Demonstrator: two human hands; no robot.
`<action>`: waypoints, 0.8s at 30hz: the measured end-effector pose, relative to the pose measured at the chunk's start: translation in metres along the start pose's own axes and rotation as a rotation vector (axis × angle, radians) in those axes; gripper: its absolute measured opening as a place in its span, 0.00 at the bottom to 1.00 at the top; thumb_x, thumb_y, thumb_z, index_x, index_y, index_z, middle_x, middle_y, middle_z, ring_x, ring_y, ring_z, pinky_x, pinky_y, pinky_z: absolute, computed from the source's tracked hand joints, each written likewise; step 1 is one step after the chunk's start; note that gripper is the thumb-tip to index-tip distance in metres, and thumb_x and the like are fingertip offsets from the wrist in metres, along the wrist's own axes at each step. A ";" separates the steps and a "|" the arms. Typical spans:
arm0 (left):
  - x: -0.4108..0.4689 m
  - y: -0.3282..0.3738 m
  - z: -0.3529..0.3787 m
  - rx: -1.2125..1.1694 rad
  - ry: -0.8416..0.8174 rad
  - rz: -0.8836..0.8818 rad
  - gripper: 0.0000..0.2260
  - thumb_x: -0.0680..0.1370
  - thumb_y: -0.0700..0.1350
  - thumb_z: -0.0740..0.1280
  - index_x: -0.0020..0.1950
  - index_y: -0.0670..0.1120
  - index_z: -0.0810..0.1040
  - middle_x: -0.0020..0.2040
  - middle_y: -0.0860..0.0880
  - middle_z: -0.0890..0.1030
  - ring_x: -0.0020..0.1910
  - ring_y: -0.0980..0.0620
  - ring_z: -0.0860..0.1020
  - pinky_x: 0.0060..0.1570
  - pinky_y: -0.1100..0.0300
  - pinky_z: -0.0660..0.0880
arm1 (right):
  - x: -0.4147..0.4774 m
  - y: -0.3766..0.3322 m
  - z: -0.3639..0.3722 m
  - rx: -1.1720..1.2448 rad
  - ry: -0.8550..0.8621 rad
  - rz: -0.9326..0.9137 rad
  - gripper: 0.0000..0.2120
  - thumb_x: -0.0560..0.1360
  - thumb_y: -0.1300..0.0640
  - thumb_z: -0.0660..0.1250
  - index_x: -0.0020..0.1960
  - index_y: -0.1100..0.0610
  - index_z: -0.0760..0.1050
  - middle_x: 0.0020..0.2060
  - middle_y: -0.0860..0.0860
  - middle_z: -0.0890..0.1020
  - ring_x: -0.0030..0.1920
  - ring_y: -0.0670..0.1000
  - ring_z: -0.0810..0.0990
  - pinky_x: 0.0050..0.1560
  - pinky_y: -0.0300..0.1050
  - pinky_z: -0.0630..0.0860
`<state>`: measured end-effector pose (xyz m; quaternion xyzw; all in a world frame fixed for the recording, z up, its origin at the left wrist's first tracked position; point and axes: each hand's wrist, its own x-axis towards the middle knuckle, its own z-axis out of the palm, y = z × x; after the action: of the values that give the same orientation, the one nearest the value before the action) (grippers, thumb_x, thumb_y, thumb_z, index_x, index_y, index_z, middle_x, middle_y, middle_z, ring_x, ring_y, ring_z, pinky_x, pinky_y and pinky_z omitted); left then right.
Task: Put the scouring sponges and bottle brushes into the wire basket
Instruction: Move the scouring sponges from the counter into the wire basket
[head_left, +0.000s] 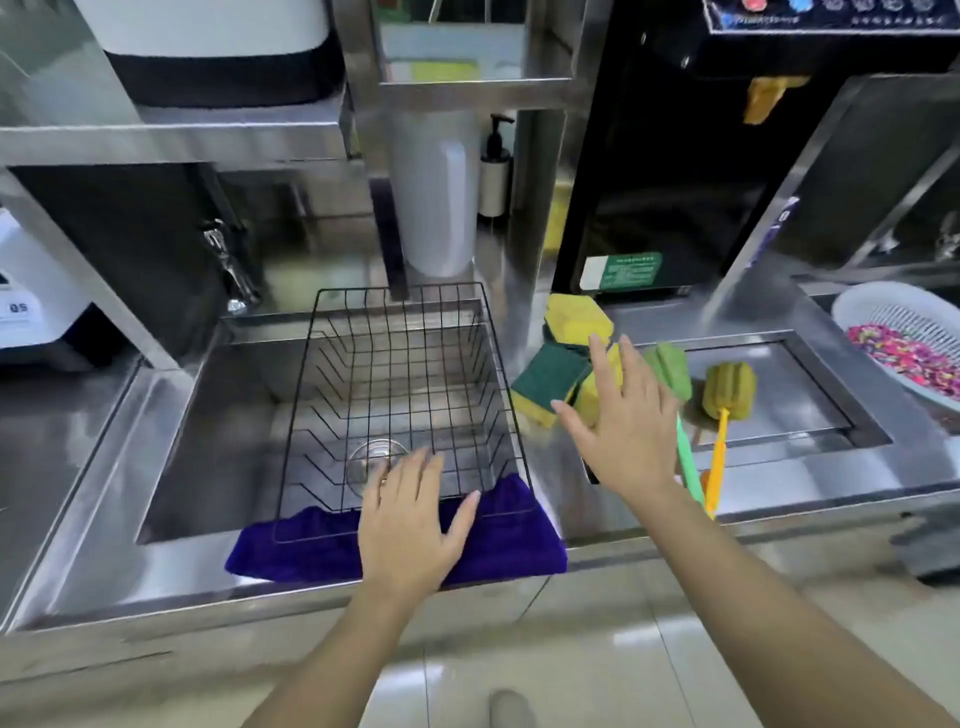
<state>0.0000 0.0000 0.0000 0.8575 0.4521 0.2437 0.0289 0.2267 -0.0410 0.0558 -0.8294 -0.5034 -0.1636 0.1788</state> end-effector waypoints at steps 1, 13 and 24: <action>-0.003 -0.002 0.003 0.041 0.013 0.052 0.23 0.77 0.58 0.58 0.54 0.40 0.80 0.55 0.43 0.82 0.54 0.43 0.79 0.61 0.45 0.69 | -0.001 0.001 0.003 0.027 -0.039 0.028 0.34 0.72 0.37 0.60 0.73 0.52 0.61 0.70 0.59 0.69 0.68 0.58 0.71 0.61 0.56 0.70; -0.014 -0.009 0.022 0.221 0.152 0.233 0.19 0.75 0.58 0.62 0.37 0.44 0.77 0.36 0.47 0.79 0.35 0.43 0.76 0.39 0.50 0.68 | -0.018 0.032 0.035 -0.077 -0.415 0.341 0.34 0.73 0.35 0.57 0.66 0.60 0.67 0.70 0.61 0.66 0.68 0.63 0.64 0.65 0.56 0.65; -0.013 -0.007 0.022 0.217 0.099 0.196 0.17 0.73 0.57 0.62 0.36 0.44 0.77 0.35 0.47 0.79 0.32 0.44 0.76 0.37 0.51 0.72 | -0.002 0.034 0.029 -0.111 -0.662 0.242 0.37 0.70 0.46 0.66 0.73 0.46 0.50 0.64 0.61 0.67 0.64 0.65 0.67 0.56 0.58 0.72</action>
<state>-0.0015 -0.0021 -0.0262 0.8826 0.3909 0.2371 -0.1101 0.2583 -0.0438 0.0245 -0.8995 -0.4225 0.1091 -0.0212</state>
